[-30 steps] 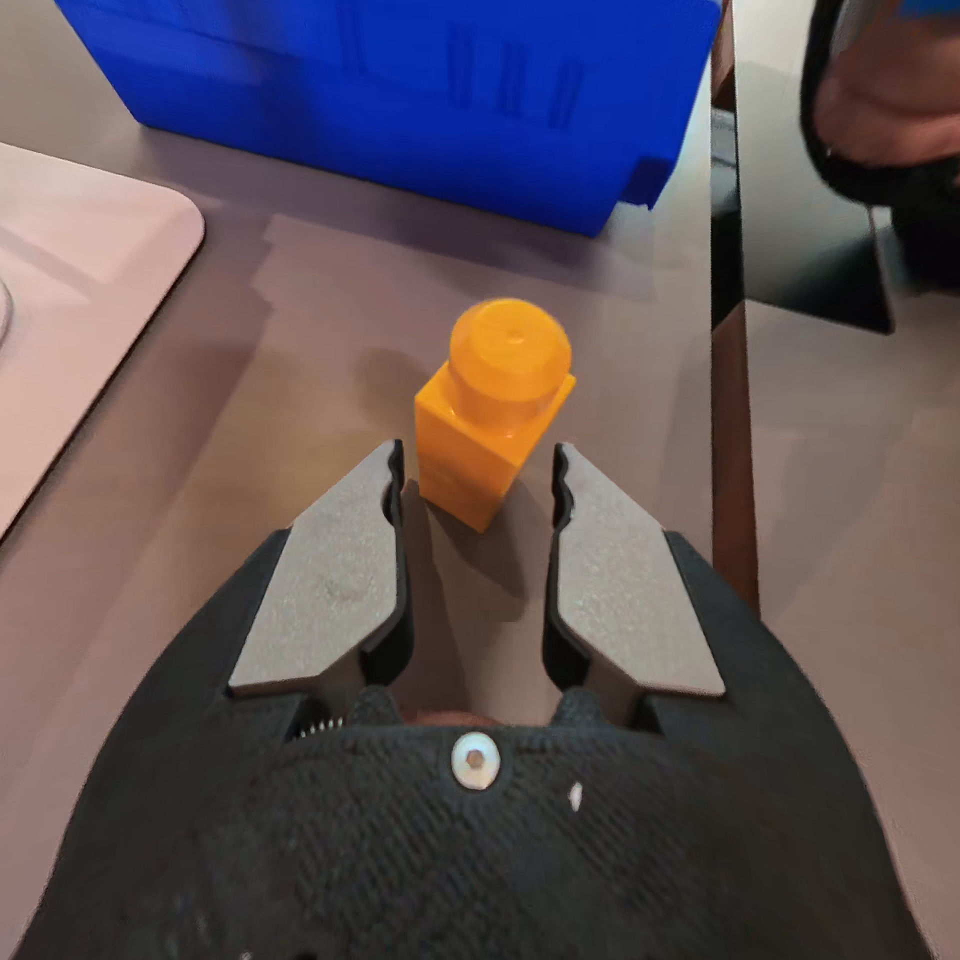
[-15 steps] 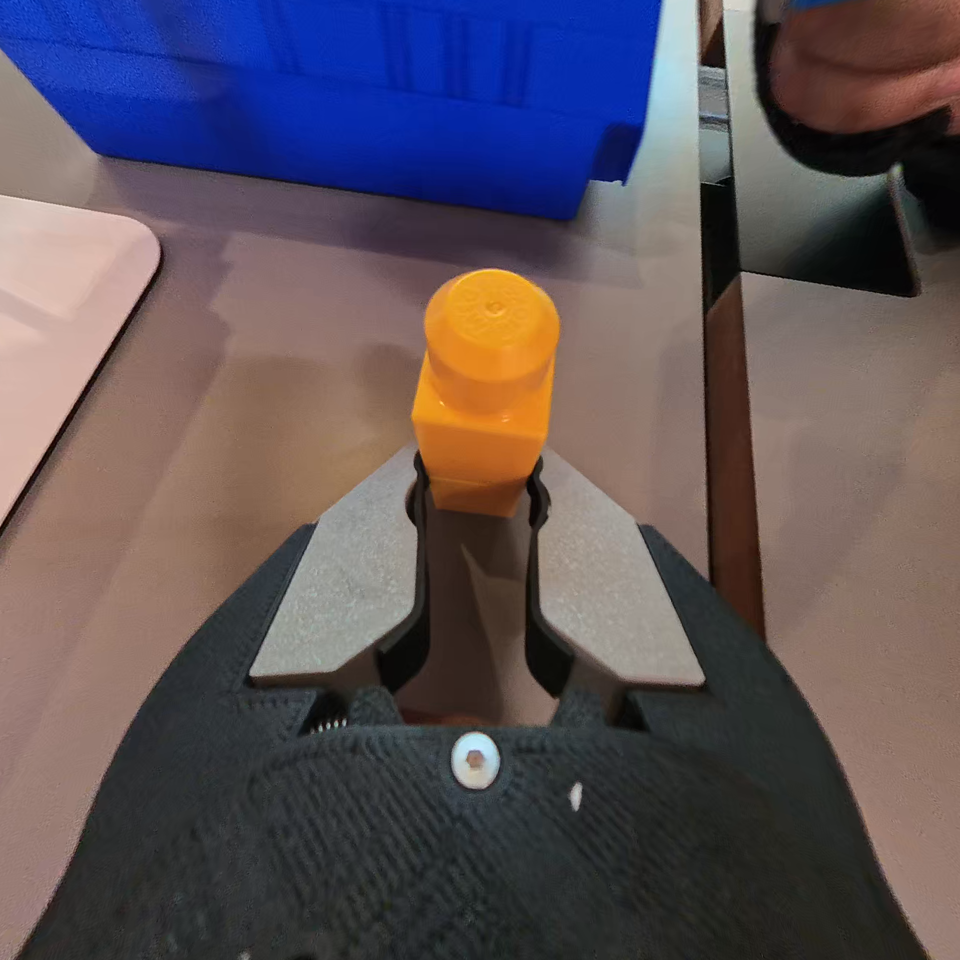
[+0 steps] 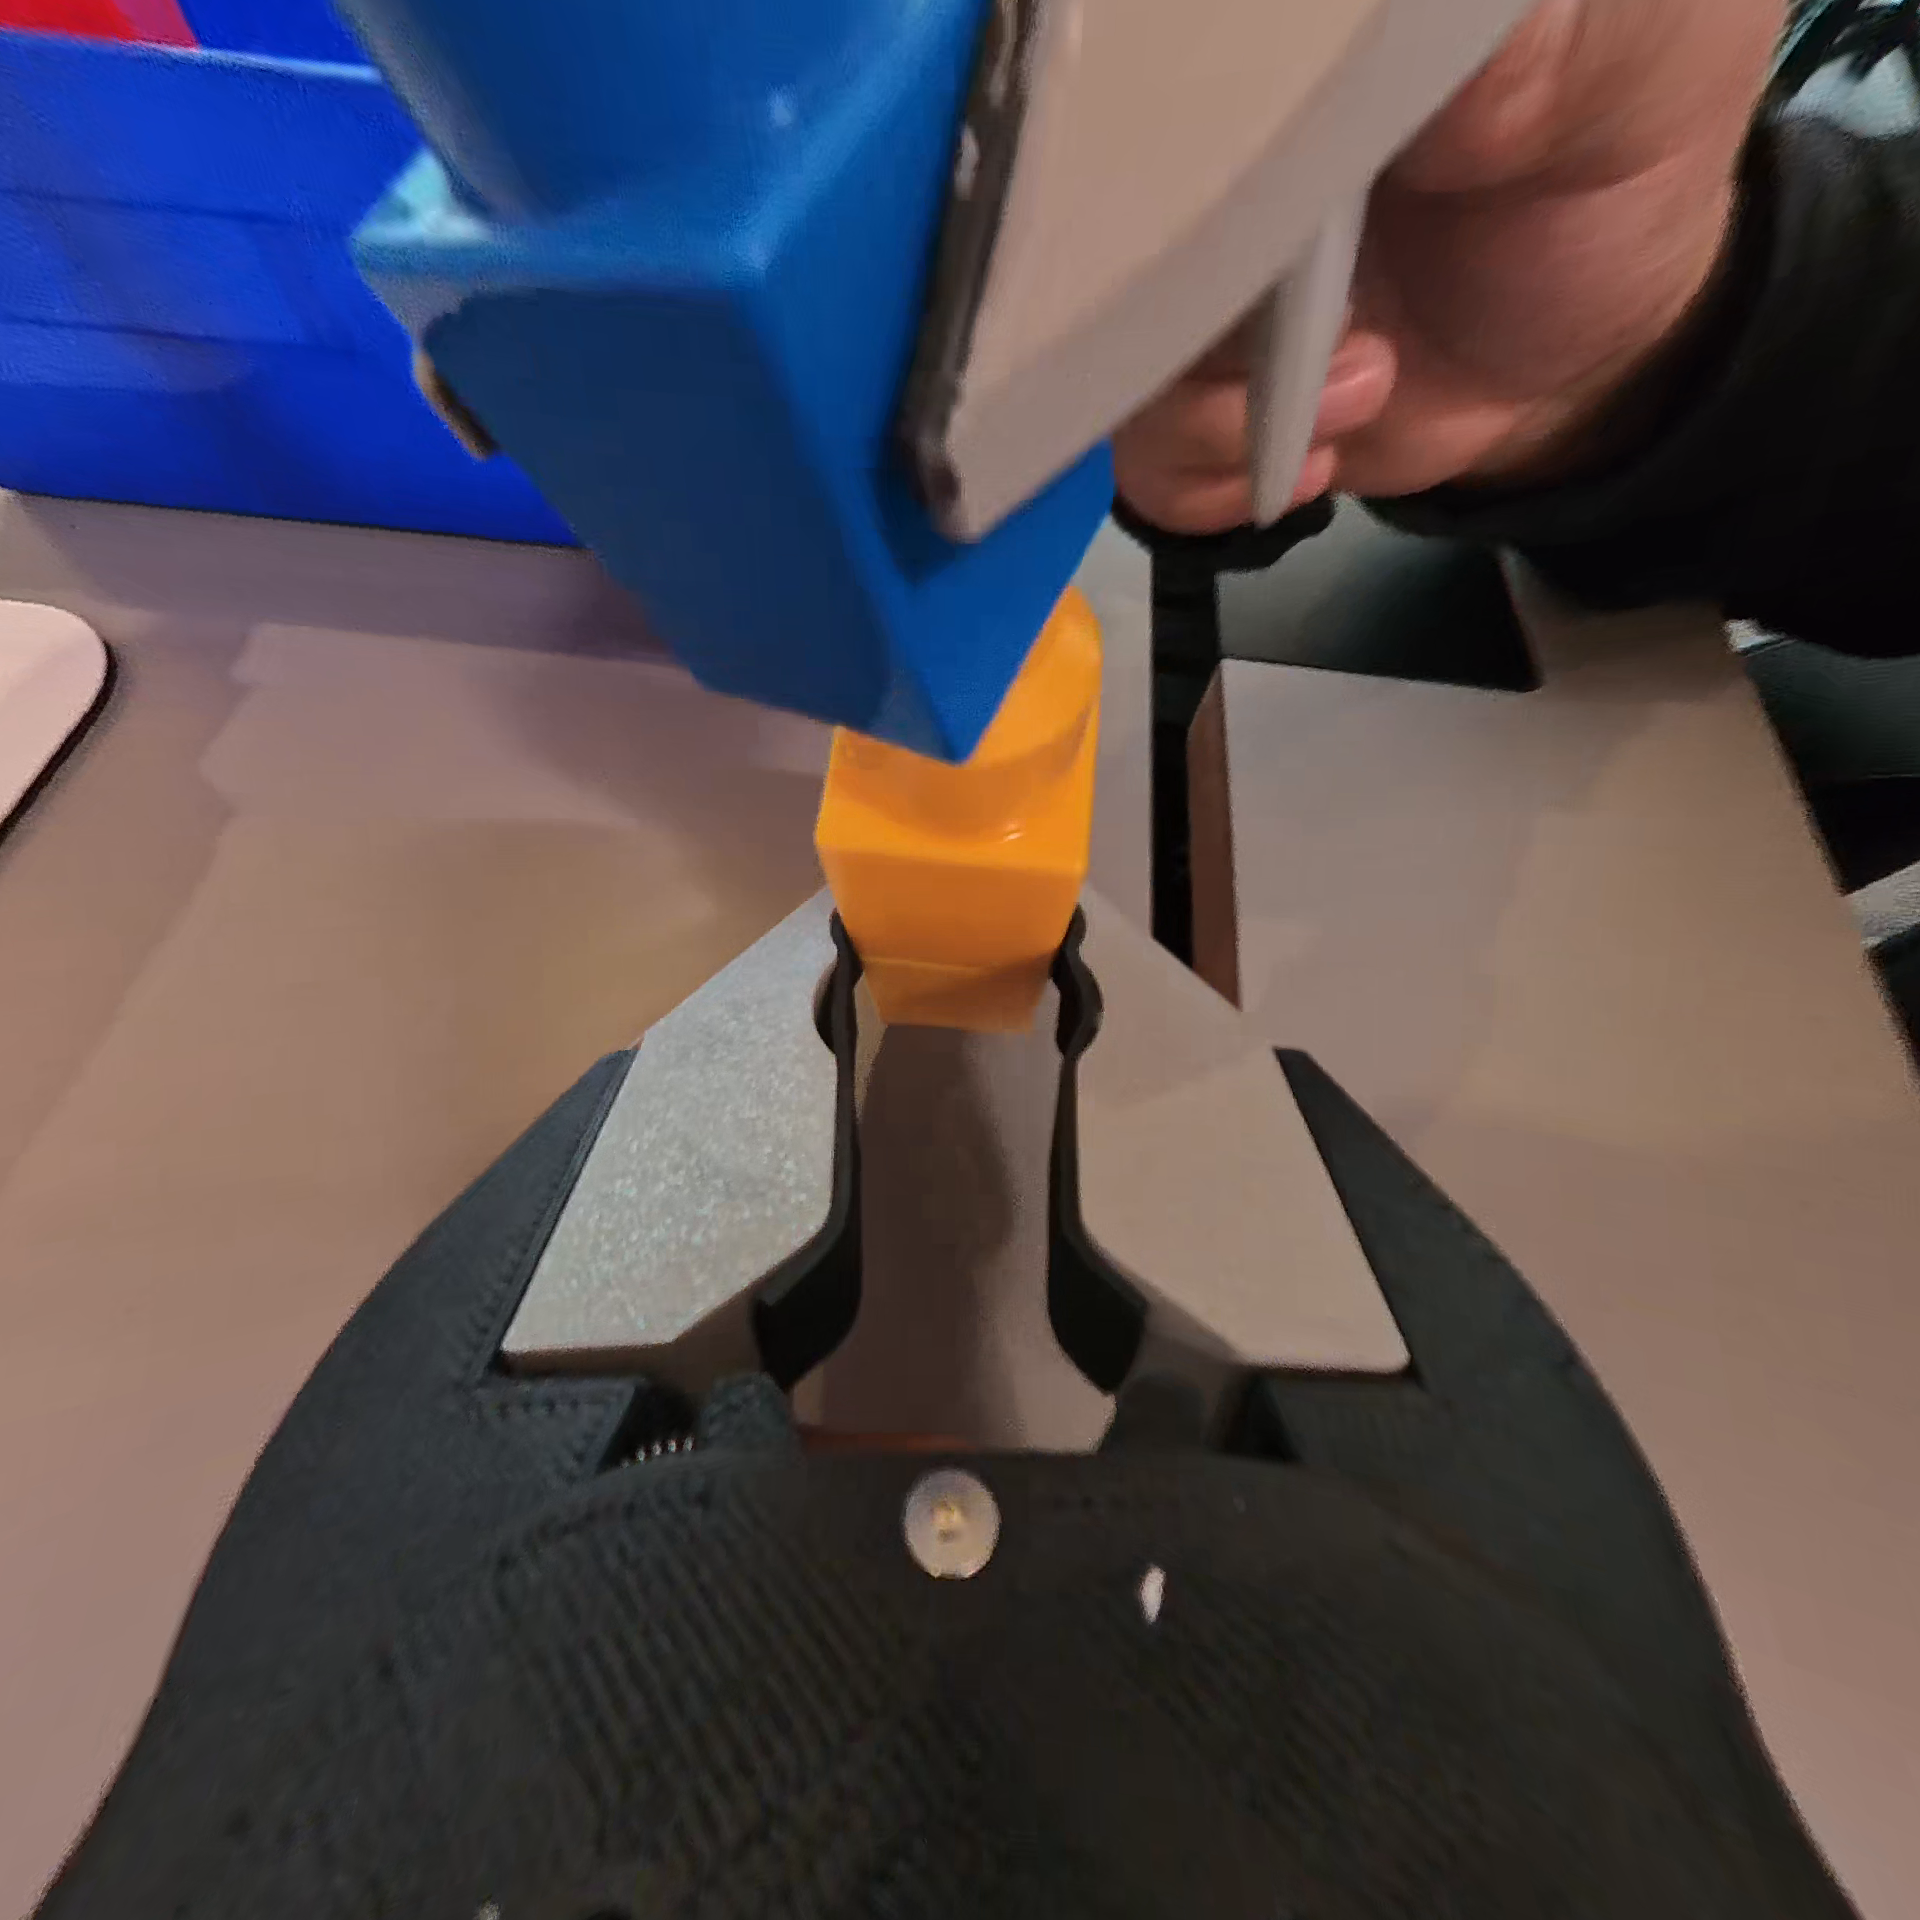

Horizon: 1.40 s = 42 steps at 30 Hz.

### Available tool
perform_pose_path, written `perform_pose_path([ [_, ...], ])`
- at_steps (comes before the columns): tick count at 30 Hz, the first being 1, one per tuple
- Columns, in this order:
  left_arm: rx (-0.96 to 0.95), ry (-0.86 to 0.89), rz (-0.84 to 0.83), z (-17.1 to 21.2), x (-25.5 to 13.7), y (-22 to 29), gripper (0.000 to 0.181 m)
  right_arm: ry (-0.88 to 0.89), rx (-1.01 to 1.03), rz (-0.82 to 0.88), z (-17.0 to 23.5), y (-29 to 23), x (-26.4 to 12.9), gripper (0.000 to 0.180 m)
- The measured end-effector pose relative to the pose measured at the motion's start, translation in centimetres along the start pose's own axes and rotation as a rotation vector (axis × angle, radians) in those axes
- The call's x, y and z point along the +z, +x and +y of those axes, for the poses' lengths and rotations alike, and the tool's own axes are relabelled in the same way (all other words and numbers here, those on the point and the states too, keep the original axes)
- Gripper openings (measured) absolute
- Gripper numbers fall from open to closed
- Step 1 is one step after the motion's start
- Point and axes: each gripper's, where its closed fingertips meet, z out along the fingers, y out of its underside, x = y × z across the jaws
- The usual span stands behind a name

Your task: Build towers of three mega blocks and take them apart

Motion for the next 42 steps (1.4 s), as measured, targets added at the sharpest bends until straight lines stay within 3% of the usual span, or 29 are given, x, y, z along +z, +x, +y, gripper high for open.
perform_pose_path([
  [15, -0.098, 0.040, 0.190, -1.3, -1.2, 3.0, 0.034, -0.104, 0.006, -0.238, 0.7, -2.7, -0.8, 0.034],
  [18, -0.123, 0.011, 0.155, -1.1, -0.8, 2.8, 0.034, -0.151, -0.023, -0.218, 1.3, -2.3, -1.0, 0.034],
  [24, -0.114, -0.066, -0.109, -0.8, -0.7, -0.1, 0.034, -0.166, -0.110, -0.029, 1.3, -0.5, -0.8, 0.033],
  [32, -0.161, 0.064, 0.326, -2.7, -2.1, 6.0, 0.034, -0.148, -0.017, -0.335, 0.6, -4.5, -2.1, 0.033],
  [42, -0.177, 0.013, 0.147, -1.8, -1.1, 3.6, 0.033, -0.186, -0.025, -0.224, 1.5, -2.7, -1.7, 0.033],
])
